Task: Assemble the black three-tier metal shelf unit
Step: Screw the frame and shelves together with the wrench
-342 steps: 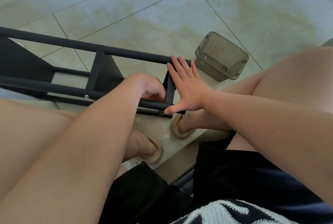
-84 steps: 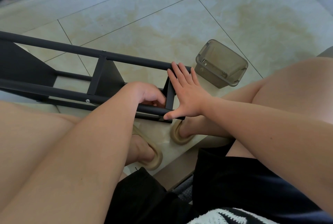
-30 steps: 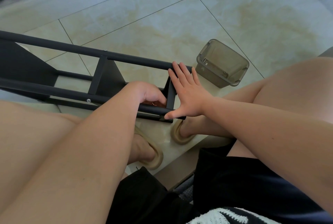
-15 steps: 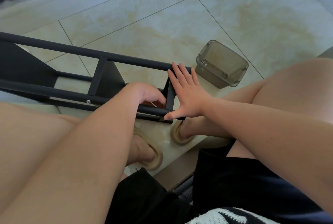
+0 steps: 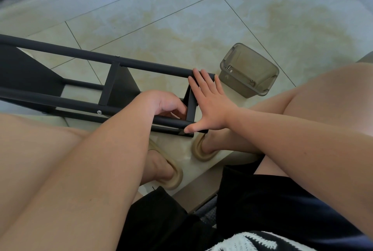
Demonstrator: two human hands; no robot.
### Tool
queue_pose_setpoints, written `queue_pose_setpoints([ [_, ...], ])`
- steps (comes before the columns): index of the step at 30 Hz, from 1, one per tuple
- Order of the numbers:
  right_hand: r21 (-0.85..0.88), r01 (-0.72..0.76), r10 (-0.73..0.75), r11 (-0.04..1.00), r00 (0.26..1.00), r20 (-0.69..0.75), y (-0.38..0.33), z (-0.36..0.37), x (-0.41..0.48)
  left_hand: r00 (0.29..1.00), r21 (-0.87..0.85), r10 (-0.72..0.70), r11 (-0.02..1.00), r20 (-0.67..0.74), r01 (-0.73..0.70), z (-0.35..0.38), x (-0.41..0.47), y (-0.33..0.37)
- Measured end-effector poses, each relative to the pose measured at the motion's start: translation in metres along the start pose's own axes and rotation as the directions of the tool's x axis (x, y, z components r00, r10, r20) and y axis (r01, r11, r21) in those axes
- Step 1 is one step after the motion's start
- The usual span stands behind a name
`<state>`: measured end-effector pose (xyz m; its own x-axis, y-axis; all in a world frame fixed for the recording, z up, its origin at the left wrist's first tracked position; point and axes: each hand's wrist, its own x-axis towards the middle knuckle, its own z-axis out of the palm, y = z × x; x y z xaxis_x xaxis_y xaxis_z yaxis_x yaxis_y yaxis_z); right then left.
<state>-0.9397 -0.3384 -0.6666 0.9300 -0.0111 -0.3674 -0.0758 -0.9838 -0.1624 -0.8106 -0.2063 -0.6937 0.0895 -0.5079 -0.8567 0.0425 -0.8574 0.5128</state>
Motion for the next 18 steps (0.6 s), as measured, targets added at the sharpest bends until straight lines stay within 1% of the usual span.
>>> queue_pose_setpoints([
  [3, -0.004, -0.002, 0.002, 1.0, 1.0, 0.001, -0.0003, 0.0002, 0.0, 0.999, 0.077, -0.031, 0.997, -0.016, 0.032, -0.0008, 0.0026, -0.0017],
  [6, -0.007, -0.003, 0.003, 1.0, 1.0, 0.003, -0.0003, -0.0003, 0.0, 1.0, 0.089, 0.001, 0.996, 0.0, -0.001, -0.0002, 0.0053, -0.0024],
  [10, 0.0, 0.0, 0.0, 1.0, 1.0, 0.002, -0.0003, -0.0009, -0.0002, 0.999, 0.059, 0.037, 0.998, -0.005, -0.037, 0.0004, 0.0034, -0.0005],
  [16, -0.004, -0.004, 0.004, 1.0, 1.0, 0.004, -0.0005, 0.0, -0.0003, 0.999, -0.03, 0.03, 0.999, 0.041, -0.029, -0.0026, 0.0054, -0.0053],
  [18, -0.001, -0.006, 0.006, 1.0, 1.0, 0.005, -0.0004, 0.0004, -0.0001, 0.998, -0.033, 0.021, 0.999, 0.057, -0.019, -0.0037, 0.0057, -0.0062],
])
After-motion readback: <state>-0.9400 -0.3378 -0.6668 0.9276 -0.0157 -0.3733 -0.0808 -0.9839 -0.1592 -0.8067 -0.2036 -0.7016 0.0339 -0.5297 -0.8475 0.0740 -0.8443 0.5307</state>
